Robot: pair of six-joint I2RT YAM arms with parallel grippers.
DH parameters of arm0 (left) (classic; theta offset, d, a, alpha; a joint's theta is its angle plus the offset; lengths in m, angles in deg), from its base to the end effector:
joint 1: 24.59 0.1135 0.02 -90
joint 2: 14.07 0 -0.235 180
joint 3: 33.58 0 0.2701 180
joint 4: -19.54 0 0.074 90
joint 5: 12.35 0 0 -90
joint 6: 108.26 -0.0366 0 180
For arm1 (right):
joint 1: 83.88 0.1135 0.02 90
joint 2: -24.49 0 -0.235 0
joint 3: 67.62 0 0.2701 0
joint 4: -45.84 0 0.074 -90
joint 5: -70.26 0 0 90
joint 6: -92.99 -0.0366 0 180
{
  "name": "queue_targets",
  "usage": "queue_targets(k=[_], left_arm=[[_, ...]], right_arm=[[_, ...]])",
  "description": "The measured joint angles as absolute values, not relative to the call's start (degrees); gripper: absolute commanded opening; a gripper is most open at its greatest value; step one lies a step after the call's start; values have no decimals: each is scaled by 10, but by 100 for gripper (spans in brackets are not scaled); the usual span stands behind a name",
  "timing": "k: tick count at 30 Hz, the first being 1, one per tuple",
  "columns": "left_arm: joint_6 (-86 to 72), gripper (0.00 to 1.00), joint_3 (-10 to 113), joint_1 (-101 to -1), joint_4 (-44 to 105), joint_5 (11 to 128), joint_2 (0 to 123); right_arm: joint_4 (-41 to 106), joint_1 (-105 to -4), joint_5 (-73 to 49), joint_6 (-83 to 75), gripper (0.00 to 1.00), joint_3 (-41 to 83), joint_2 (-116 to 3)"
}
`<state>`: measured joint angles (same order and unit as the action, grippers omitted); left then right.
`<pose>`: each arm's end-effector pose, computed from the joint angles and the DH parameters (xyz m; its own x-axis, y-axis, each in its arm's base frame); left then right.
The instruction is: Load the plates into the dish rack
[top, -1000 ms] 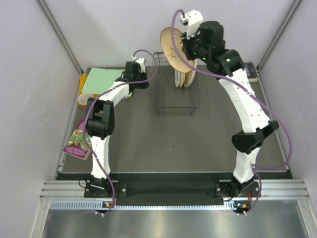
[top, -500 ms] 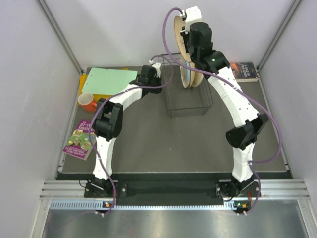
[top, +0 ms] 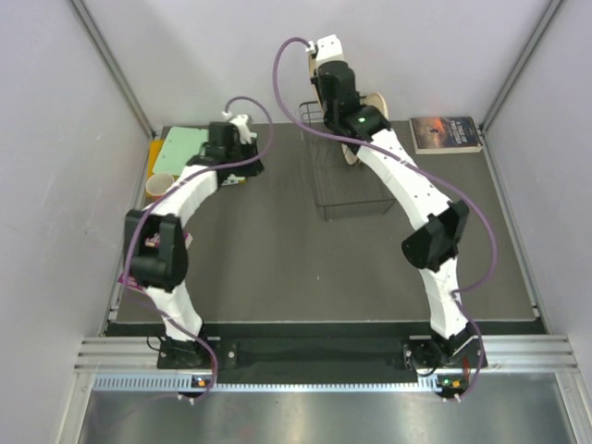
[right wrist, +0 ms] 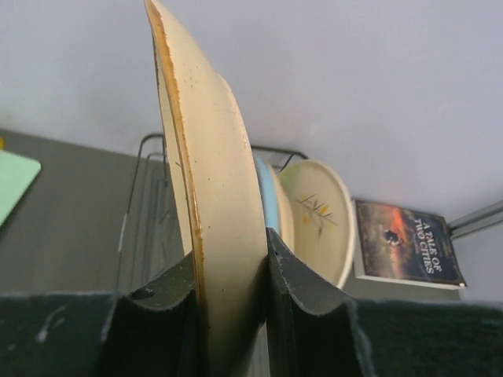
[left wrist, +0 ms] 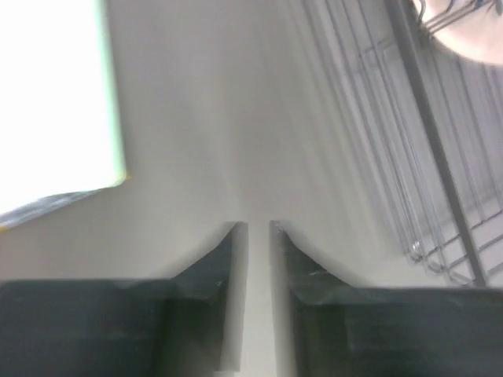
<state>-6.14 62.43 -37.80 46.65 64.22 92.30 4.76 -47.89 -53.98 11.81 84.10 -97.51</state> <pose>0.4254 -0.1086 0.2237 -0.6634 -0.0540 -0.7463 0.2684 0.9138 -0.3048 0.4015 0.2662 0.4262 -0.1514 -0.2666 -0.9518 -0.0634 0.9636 -0.2598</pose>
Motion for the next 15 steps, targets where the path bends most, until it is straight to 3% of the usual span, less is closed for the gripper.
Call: queue_targets(k=[9, 15], left_arm=[[-128, 99, 452, -374, 438, 658, 605], [-134, 99, 399, -368, 428, 675, 544]], right_arm=[[41, -473, -554, 124, 0, 839, -1084], [55, -473, -572, 148, 0, 839, -1093]])
